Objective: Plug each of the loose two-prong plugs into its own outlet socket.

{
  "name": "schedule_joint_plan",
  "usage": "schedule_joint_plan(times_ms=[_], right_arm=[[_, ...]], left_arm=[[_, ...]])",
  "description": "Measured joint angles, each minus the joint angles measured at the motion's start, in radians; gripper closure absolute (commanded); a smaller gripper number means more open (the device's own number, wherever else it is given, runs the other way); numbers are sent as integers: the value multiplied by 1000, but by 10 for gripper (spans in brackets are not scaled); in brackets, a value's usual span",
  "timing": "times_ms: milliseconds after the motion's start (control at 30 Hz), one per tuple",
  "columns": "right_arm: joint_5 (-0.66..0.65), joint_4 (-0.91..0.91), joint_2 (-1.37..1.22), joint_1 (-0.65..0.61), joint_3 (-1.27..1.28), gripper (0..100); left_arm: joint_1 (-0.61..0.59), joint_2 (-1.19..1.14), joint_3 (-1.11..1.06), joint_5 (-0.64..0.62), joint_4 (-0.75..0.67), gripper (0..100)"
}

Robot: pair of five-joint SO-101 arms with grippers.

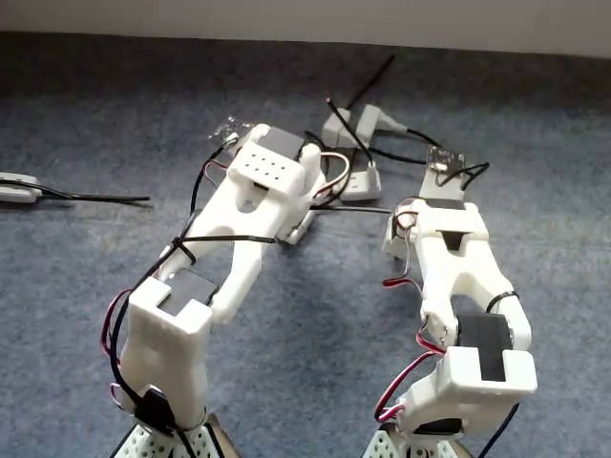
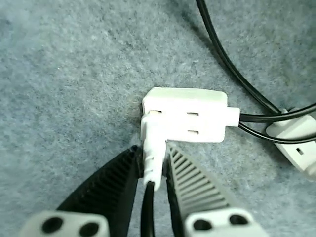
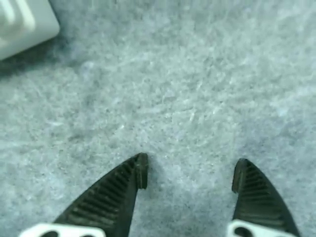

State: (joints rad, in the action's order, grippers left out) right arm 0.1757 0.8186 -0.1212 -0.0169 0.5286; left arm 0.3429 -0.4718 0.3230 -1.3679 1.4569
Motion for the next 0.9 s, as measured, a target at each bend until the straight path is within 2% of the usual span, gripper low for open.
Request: schedule_joint_plan(times_ms=[233,400,700,900], right_arm=[[0,0,0,0,0,728],[0,0,0,0,0,728],[0,-2,0,0,0,728],[0,-3,0,0,0,728]], left_arm=[[0,-38,3,-20,-2,994],[-2,-104,9,-21,-81,994],[-2,-103,25,-20,-83,994],[-32,-195,41,-20,-98,993]])
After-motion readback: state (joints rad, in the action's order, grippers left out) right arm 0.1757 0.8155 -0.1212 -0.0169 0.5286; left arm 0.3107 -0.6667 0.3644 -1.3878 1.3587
